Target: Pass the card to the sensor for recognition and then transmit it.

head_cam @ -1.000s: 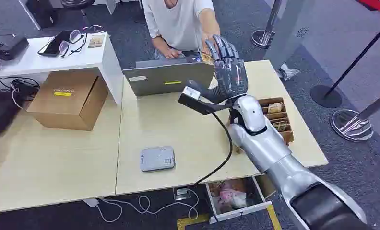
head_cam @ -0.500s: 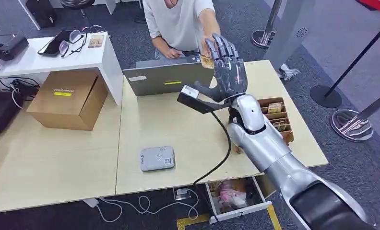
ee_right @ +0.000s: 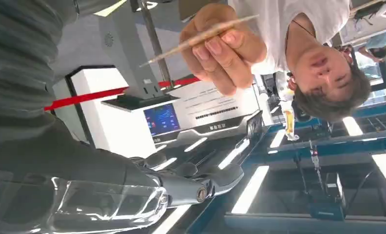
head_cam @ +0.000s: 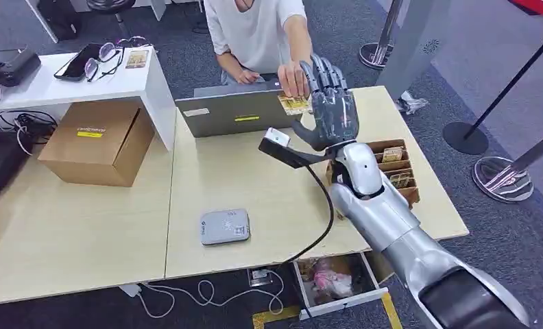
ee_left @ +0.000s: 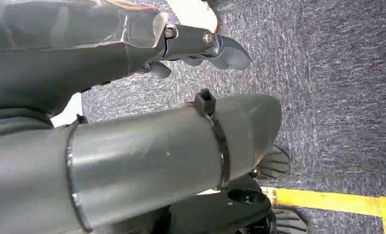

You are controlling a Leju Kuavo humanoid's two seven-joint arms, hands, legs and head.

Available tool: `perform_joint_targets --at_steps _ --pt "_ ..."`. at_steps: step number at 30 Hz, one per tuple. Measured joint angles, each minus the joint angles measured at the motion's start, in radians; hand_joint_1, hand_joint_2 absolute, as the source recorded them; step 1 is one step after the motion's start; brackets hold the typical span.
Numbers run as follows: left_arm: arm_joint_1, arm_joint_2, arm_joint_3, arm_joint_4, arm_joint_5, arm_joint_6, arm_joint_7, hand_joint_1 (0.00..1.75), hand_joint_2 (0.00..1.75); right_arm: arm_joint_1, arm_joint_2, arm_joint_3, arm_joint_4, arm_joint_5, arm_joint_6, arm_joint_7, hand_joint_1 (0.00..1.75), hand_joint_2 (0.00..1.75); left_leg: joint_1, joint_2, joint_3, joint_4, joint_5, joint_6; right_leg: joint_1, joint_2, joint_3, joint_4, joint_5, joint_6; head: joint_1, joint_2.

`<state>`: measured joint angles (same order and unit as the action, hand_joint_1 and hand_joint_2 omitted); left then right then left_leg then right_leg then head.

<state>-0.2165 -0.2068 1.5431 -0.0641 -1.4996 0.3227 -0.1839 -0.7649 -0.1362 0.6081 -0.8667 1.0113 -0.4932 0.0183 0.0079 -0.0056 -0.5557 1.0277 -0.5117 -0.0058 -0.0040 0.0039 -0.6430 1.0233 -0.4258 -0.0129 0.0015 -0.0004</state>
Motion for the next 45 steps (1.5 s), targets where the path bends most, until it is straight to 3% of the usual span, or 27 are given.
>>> perform_joint_targets --at_steps 24,25,26,27,29,31,32,45 --pt "0.0 0.0 0.0 0.0 0.0 0.0 -0.009 0.0 0.0 0.01 -0.003 0.0 0.0 0.012 0.013 0.006 0.02 1.75 0.0 0.0 0.0 0.0 0.0 0.0 0.0 0.0 0.0 0.0 0.0 0.0 0.0 0.0" --pt "0.0 0.0 0.0 0.0 0.0 0.0 -0.009 0.0 0.0 0.01 -0.003 0.0 0.0 0.012 0.013 0.006 0.07 1.75 0.0 0.0 0.0 0.0 0.0 0.0 0.0 0.0 0.0 0.0 0.0 0.0 0.0 0.0" --pt "0.0 0.0 0.0 0.0 0.0 0.0 -0.009 0.0 0.0 0.01 -0.003 0.0 0.0 0.012 0.013 0.006 0.28 1.75 0.0 0.0 0.0 0.0 0.0 0.0 0.0 0.0 0.0 0.0 0.0 0.0 0.0 0.0" --pt "0.0 0.0 0.0 0.0 0.0 0.0 -0.01 0.0 0.0 0.01 -0.003 0.0 -0.001 0.012 0.014 0.006 0.63 1.75 0.0 0.0 0.0 0.0 0.0 0.0 0.0 0.0 0.0 0.0 0.0 0.0 0.0 0.0" --pt "0.0 0.0 0.0 0.0 0.0 -0.001 -0.013 0.0 0.0 0.011 -0.003 0.0 -0.002 0.012 0.019 0.006 0.68 1.75 0.0 0.0 0.0 0.0 0.0 0.0 0.0 0.0 0.0 0.0 0.0 0.0 0.0 0.0" --pt "0.0 0.0 0.0 0.0 0.0 -0.001 -0.015 0.0 0.0 0.014 -0.003 0.0 -0.008 0.012 0.024 0.007 1.38 1.75 0.0 0.0 0.0 0.0 0.0 0.0 0.0 0.0 0.0 0.0 0.0 0.0 0.0 0.0" --pt "0.0 0.0 0.0 0.0 0.0 -0.001 -0.015 0.0 0.0 0.015 -0.003 -0.001 -0.01 0.012 0.026 0.007 1.47 1.75 0.0 0.0 0.0 0.0 0.0 0.0 0.0 0.0 0.0 0.0 0.0 0.0 0.0 0.0" --pt "0.001 0.0 0.0 0.0 0.0 0.002 -0.015 0.0 0.0 0.016 -0.003 -0.005 -0.016 0.019 0.03 -0.002 1.59 1.75 0.0 0.0 0.0 0.0 0.0 0.0 0.0 0.0 0.0 0.0 0.0 0.0 0.0 0.0"
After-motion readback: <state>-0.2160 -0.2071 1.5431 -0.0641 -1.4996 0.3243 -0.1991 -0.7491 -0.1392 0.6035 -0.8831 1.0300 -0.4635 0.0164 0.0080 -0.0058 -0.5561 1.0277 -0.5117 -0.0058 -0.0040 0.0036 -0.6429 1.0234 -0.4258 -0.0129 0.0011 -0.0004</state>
